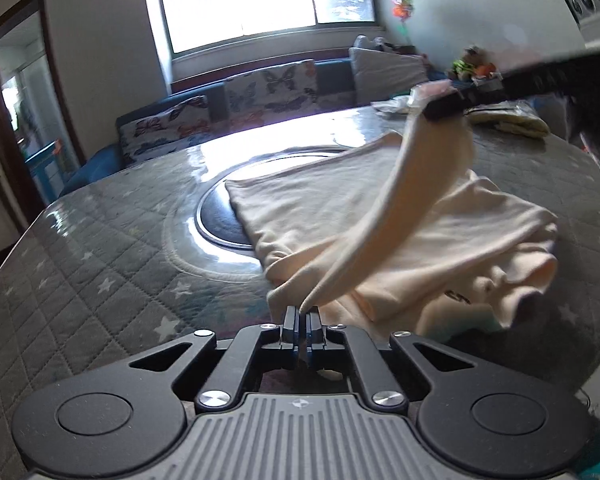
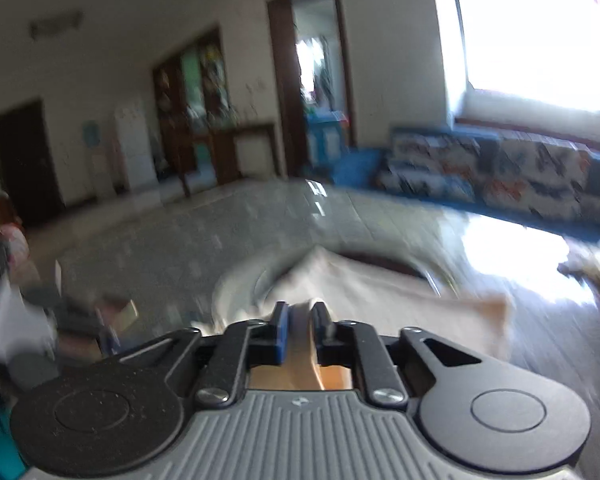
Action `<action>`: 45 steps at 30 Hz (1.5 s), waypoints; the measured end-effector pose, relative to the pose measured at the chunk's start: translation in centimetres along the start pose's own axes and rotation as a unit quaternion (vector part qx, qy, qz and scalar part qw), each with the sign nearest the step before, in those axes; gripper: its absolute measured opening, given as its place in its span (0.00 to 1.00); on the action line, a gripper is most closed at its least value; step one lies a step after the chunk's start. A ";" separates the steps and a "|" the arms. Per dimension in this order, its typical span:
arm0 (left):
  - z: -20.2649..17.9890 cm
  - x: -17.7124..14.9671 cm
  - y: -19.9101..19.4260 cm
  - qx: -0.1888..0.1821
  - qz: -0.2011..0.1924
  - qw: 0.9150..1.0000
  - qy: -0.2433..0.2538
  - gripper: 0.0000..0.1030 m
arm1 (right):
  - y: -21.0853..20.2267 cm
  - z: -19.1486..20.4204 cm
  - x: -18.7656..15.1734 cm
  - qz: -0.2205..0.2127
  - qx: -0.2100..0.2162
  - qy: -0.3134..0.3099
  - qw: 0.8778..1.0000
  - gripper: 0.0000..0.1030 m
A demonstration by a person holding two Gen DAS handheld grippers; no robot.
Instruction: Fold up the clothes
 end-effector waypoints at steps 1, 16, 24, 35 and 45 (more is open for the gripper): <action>-0.3 -0.2 0.0 -0.005 0.001 1.000 0.009 0.03 | -0.1 -0.3 -0.7 0.009 -0.004 0.004 1.000 0.16; -1.1 -0.4 -1.0 -0.034 0.004 0.997 0.073 0.08 | 0.4 -3.0 -3.0 0.056 -0.014 0.125 0.991 0.32; -0.3 0.0 -1.2 -0.025 -0.003 0.997 0.071 0.11 | 4.3 -3.2 -6.1 0.118 -0.019 0.138 0.983 0.36; -1.3 -1.6 0.8 -0.033 0.023 0.996 0.077 0.11 | 2.8 -1.4 -2.4 0.073 -0.062 0.046 0.994 0.07; -1.5 -1.6 0.7 -0.035 0.021 0.996 0.077 0.11 | 4.0 -1.7 -1.3 0.073 -0.075 0.019 0.994 0.21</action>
Point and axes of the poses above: each gripper's, at about its wrist camera, not at the fingertips, and y roughly the way its jaws point, z to its left, x to its top, the point moved 10 cm from there along y, roughly the way its jaws point, and after that the axes turned 5 degrees about z, right-handed, at the moved point
